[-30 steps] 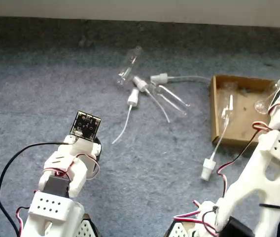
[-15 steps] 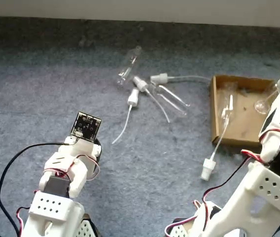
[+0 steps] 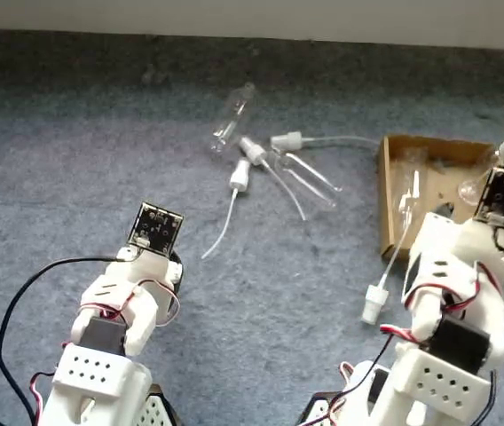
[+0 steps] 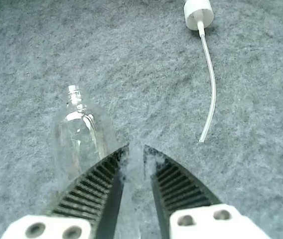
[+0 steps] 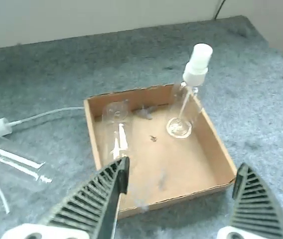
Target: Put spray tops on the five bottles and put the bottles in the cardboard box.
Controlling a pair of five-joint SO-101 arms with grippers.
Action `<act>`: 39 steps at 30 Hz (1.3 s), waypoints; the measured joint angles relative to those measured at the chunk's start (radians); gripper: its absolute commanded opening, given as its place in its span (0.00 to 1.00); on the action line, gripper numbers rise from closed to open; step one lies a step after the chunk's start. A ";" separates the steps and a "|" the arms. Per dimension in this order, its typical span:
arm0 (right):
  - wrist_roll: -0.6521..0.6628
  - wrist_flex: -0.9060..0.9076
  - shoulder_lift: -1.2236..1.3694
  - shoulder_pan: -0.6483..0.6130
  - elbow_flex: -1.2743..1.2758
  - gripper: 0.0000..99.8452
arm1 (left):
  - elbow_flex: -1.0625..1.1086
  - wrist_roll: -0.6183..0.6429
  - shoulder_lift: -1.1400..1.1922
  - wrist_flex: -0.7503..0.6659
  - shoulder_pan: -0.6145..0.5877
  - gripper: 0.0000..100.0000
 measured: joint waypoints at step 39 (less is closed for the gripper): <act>0.032 0.261 -0.328 -0.282 0.230 0.30 | 0.003 0.000 0.000 0.000 0.000 0.01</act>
